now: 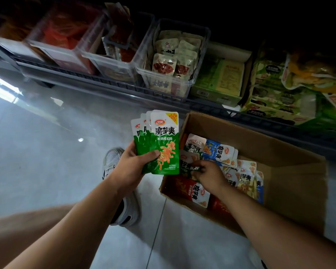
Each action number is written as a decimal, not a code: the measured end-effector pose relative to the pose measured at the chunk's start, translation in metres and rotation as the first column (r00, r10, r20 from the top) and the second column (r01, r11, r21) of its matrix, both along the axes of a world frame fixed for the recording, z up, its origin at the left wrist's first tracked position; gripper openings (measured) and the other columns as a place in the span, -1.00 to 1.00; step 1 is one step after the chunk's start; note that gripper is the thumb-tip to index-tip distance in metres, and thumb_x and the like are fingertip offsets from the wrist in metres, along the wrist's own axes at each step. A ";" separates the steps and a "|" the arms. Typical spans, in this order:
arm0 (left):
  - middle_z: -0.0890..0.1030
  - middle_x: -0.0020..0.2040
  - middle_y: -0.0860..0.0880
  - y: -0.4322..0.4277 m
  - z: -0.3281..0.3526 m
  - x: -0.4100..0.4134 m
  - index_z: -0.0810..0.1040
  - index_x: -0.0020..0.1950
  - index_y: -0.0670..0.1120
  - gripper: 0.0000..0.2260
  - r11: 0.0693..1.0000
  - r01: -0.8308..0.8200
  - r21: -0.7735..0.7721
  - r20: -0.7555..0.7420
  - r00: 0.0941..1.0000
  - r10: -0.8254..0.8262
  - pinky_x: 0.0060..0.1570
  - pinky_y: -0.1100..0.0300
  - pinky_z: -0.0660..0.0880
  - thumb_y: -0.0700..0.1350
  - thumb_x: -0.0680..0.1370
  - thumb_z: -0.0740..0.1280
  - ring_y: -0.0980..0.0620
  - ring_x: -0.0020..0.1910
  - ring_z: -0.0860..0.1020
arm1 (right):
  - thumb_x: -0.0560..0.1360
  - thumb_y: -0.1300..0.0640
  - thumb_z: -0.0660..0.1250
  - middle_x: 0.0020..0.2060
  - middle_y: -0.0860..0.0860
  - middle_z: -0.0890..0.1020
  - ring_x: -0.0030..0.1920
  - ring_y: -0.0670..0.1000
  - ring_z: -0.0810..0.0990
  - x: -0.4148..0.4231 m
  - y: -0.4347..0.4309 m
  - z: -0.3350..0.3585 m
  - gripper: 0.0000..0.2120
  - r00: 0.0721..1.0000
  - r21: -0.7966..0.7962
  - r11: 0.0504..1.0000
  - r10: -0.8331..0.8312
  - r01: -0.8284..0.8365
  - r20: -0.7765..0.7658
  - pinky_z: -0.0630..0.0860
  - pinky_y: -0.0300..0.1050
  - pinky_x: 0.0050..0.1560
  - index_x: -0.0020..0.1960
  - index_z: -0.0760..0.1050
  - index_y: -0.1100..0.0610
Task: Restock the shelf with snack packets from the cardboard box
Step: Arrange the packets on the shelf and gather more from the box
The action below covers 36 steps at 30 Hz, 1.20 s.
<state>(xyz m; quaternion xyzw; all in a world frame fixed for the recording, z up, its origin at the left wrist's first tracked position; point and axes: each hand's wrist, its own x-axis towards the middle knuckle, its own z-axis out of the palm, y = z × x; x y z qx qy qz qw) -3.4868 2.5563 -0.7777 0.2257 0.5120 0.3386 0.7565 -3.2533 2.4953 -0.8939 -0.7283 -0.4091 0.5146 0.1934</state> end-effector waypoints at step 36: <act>0.68 0.25 -0.15 -0.007 0.113 0.067 0.48 0.41 -0.07 -0.50 0.954 0.229 0.195 0.054 0.968 -0.244 0.22 -0.20 0.55 -0.25 0.47 0.41 -0.19 0.22 0.65 | 0.63 0.16 0.31 0.02 0.12 0.72 0.00 0.17 0.72 0.004 0.023 0.248 -0.83 0.751 0.056 0.885 -0.357 0.463 -0.556 0.64 0.24 0.04 0.21 0.53 0.11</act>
